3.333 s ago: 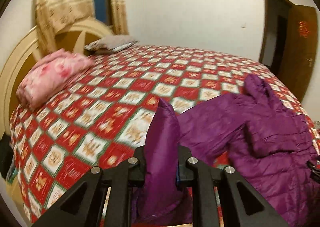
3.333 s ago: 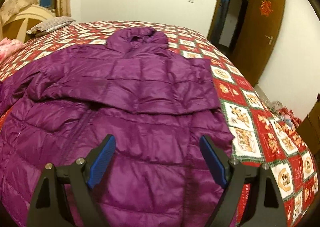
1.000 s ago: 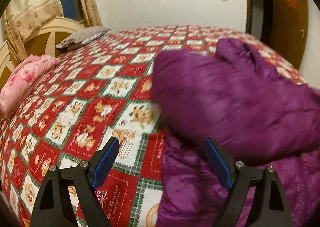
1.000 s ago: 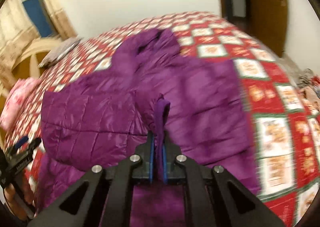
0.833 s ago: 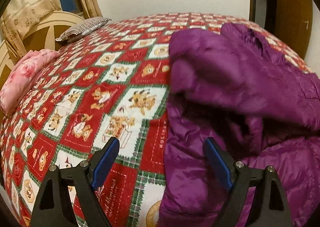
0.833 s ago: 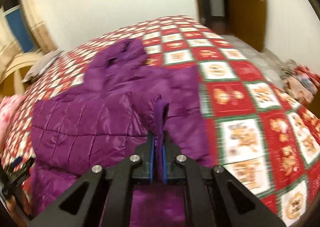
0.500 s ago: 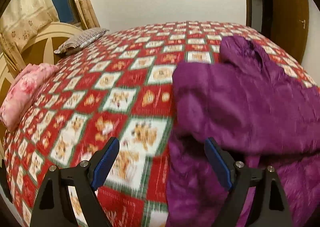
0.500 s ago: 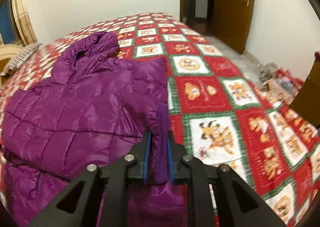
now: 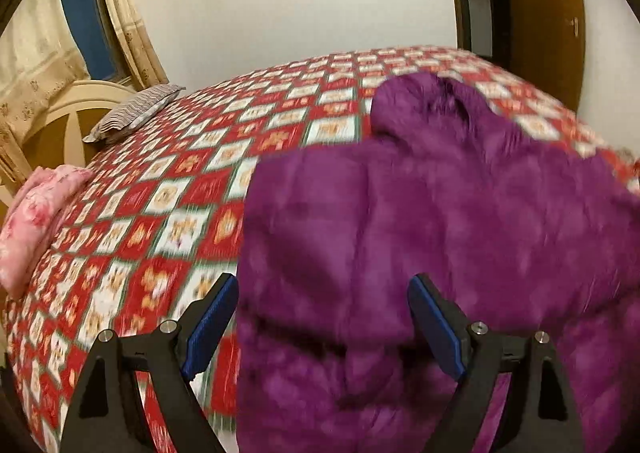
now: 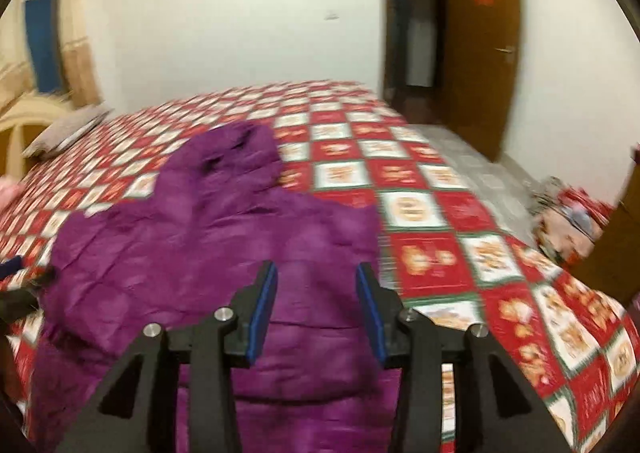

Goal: Fold large clothes

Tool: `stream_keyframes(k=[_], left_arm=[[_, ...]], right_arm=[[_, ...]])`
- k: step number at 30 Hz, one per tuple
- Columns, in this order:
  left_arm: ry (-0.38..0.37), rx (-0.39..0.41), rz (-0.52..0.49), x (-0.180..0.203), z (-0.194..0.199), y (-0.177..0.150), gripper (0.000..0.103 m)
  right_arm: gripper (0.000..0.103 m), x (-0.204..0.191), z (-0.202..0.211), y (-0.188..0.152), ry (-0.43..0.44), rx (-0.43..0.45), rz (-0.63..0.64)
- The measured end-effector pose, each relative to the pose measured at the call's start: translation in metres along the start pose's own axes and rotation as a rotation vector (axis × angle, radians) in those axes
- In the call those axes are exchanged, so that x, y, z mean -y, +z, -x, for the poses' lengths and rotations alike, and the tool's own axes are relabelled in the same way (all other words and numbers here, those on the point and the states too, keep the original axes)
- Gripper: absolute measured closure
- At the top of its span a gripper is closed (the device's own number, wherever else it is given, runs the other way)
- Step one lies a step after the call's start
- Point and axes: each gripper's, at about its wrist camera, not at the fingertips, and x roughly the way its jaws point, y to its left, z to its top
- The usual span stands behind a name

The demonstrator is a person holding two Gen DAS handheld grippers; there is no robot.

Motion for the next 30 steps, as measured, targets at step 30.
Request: stream_keyframes(k=[30], left_arm=[[-0.041, -0.105, 0.072, 0.007, -0.096, 0.034, 0.013]], right_arm=[[0.062, 0.011, -0.082, -0.026, -0.067, -0.117, 0.007]])
